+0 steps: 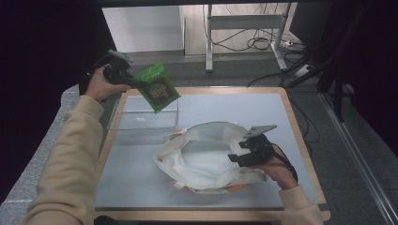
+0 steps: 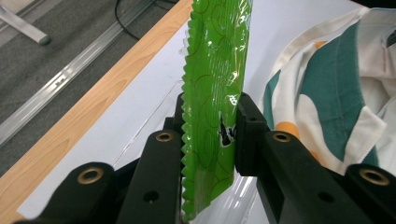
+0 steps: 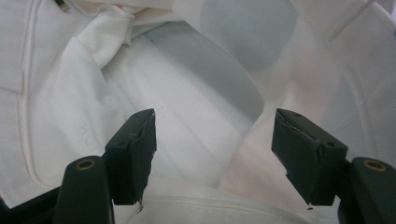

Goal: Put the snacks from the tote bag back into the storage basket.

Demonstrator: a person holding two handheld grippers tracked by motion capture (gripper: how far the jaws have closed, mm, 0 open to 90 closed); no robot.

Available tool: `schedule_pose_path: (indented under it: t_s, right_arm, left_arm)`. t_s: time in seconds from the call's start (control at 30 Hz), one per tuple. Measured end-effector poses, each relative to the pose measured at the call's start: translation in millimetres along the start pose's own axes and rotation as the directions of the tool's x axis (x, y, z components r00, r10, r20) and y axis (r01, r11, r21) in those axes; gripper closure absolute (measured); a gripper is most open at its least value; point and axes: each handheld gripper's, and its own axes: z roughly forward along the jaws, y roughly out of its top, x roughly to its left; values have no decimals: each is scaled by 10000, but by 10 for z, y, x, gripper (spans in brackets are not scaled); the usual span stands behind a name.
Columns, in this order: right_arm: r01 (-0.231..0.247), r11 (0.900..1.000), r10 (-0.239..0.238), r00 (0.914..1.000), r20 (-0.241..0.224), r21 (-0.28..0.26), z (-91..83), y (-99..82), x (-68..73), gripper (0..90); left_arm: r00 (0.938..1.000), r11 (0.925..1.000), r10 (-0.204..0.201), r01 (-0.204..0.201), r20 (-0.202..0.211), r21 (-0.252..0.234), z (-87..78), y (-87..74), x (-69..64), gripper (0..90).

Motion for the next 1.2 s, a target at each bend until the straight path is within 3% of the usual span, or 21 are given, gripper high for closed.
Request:
schedule_pose_path:
  t_s: [0.4, 0.8, 1.2]
  right_arm:
    - [21, 10000, -21, 10000, 22, 54, 10, -7, -6, 307]
    - [-2, 10000, 2, 10000, 62, 47, 5, -7, -9, 307]
    - [40, 9999, -40, 10000, 43, 113, 25, -8, -1, 307]
  left_arm:
    - [9999, 9992, -101, 104, -87, 381, 119, -42, 97, 751]
    - [9978, 9968, -605, 617, -251, 502, 170, -197, 239, 751]
    - [9970, 9937, -692, 719, -341, 857, 274, -292, 311, 751]
